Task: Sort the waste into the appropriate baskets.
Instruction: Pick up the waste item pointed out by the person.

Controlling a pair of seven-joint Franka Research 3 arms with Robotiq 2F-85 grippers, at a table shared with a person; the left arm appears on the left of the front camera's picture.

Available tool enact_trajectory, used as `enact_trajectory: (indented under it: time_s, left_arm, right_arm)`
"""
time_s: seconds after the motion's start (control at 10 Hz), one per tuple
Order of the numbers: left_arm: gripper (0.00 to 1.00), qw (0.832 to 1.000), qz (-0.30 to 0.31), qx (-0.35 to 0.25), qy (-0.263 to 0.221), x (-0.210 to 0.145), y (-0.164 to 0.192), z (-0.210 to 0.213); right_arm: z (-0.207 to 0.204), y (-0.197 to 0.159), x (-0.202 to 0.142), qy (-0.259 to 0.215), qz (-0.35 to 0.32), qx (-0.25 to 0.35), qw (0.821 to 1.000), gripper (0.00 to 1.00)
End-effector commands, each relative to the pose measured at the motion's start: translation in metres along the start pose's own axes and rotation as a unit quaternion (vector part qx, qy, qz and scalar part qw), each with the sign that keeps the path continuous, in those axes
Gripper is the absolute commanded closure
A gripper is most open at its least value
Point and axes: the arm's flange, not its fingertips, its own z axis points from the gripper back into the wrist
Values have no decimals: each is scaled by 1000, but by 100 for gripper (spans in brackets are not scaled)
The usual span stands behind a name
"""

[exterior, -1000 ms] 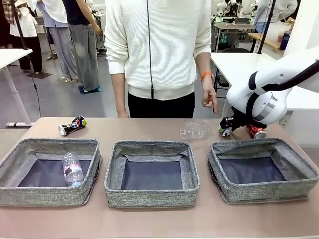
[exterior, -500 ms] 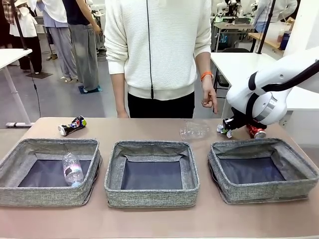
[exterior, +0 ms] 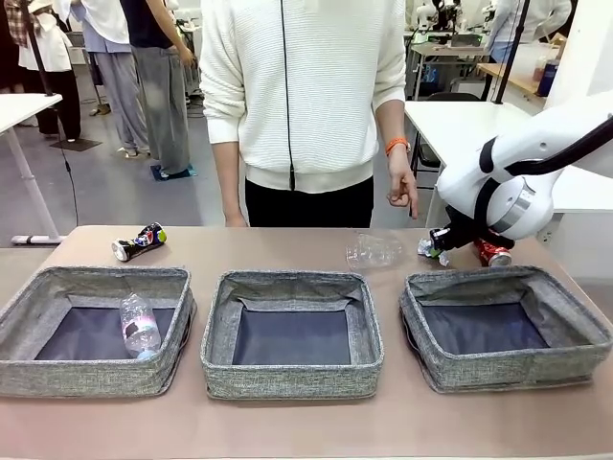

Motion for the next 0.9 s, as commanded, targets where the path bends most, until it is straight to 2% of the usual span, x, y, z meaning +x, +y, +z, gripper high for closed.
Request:
enact_trajectory:
  time_s: [0.0,0.2,0.3,0.4,0.5,0.6,0.7,0.8]
  left_arm:
    - [0,1000,-9,-1,2,-4,0,-1]
    - [0,1000,-9,-1,2,-4,0,-1]
    - [0,1000,-9,-1,2,-4,0,-1]
    - [0,1000,-9,-1,2,-4,0,-1]
    - [0,1000,-9,-1,2,-4,0,-1]
    - [0,1000,-9,-1,2,-4,0,-1]
    - [0,1000,-9,-1,2,-4,0,-1]
    - [0,1000,-9,-1,2,-4,0,-1]
  right_arm:
    - [62,1,-6,18,0,3,1000,100]
    - [191,21,-32,41,-19,-11,999,100]
    - [246,43,-60,55,1,-12,998,100]
    - [288,73,-96,41,76,23,996,100]
    - [309,90,-121,12,94,26,995,100]
    - [312,98,-138,0,97,42,994,100]
    - [298,94,-147,-20,97,25,995,100]
    - [305,87,-113,23,77,36,996,100]
